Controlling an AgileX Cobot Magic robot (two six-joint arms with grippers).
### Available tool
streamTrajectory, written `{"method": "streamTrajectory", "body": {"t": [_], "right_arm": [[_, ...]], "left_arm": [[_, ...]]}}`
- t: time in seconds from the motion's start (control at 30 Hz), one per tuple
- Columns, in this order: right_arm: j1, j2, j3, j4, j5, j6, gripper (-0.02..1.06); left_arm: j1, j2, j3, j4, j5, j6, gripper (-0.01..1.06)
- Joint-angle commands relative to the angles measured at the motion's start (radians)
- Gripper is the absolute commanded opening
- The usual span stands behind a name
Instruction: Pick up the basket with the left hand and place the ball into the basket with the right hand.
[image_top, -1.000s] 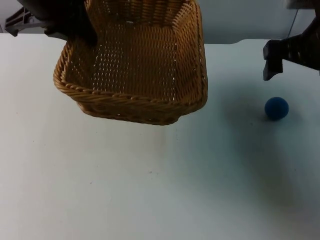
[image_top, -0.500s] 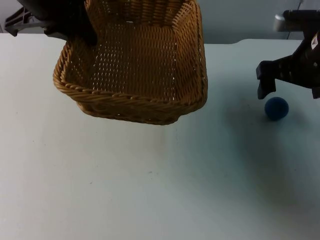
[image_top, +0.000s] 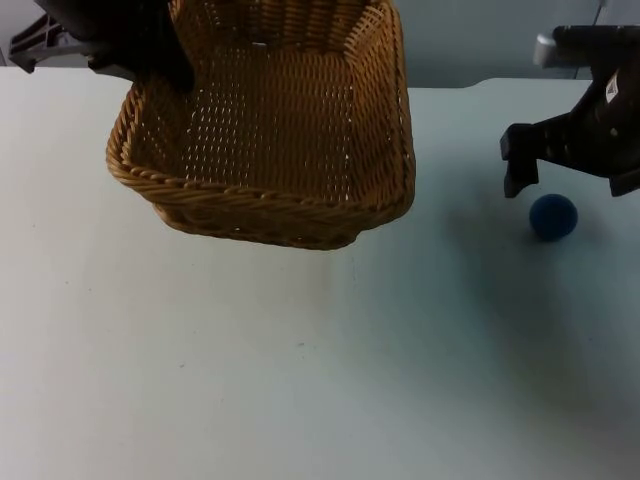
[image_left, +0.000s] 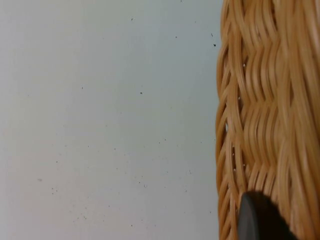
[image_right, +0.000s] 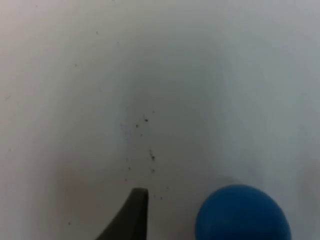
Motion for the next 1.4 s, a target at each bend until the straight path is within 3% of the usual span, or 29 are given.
{"method": "streamTrajectory", "body": {"t": [0.0, 0.13, 0.4, 0.57, 0.63, 0.67, 0.8, 0.83, 0.9, 0.97, 1.07, 1.37], "right_arm": [[0.009, 0.02, -0.032, 0.026, 0.03, -0.04, 0.99], [0.012, 0.07, -0.097, 0.162, 0.086, -0.147, 0.99], [0.016, 0.102, -0.131, 0.164, 0.151, -0.137, 0.97], [0.016, 0.105, -0.133, 0.162, 0.144, -0.14, 0.95], [0.016, 0.105, -0.133, 0.162, 0.144, -0.138, 0.79], [0.016, 0.105, -0.133, 0.162, 0.144, -0.138, 0.79], [0.01, 0.105, -0.133, 0.145, 0.146, -0.083, 0.37], [0.01, 0.105, -0.133, 0.145, 0.146, -0.083, 0.37], [0.01, 0.105, -0.133, 0.136, 0.152, -0.072, 0.23], [0.01, 0.105, -0.133, 0.128, 0.155, -0.069, 0.19], [0.01, 0.105, -0.133, 0.113, 0.166, -0.061, 0.0], [0.015, 0.028, -0.135, 0.113, 0.202, -0.072, 0.0]], "left_arm": [[-0.001, 0.003, 0.0, -0.023, -0.009, -0.007, 0.0], [-0.001, 0.006, 0.0, -0.023, -0.009, -0.007, 0.0], [-0.001, 0.006, 0.0, -0.023, -0.009, -0.007, 0.0], [-0.001, 0.005, 0.0, -0.023, -0.007, -0.007, 0.0], [-0.001, 0.005, 0.0, -0.023, -0.005, -0.007, 0.0], [-0.001, 0.005, 0.0, -0.023, -0.005, -0.007, 0.0], [-0.001, 0.005, 0.0, -0.023, -0.002, -0.007, 0.0], [-0.001, 0.005, 0.0, -0.023, -0.002, -0.007, 0.0], [-0.001, 0.005, 0.0, -0.023, -0.002, -0.007, 0.0], [-0.001, 0.005, 0.0, -0.023, -0.002, -0.007, 0.0], [-0.001, 0.005, 0.0, -0.023, 0.001, -0.007, 0.0], [-0.001, 0.005, 0.0, -0.023, 0.004, -0.007, 0.0]]}}
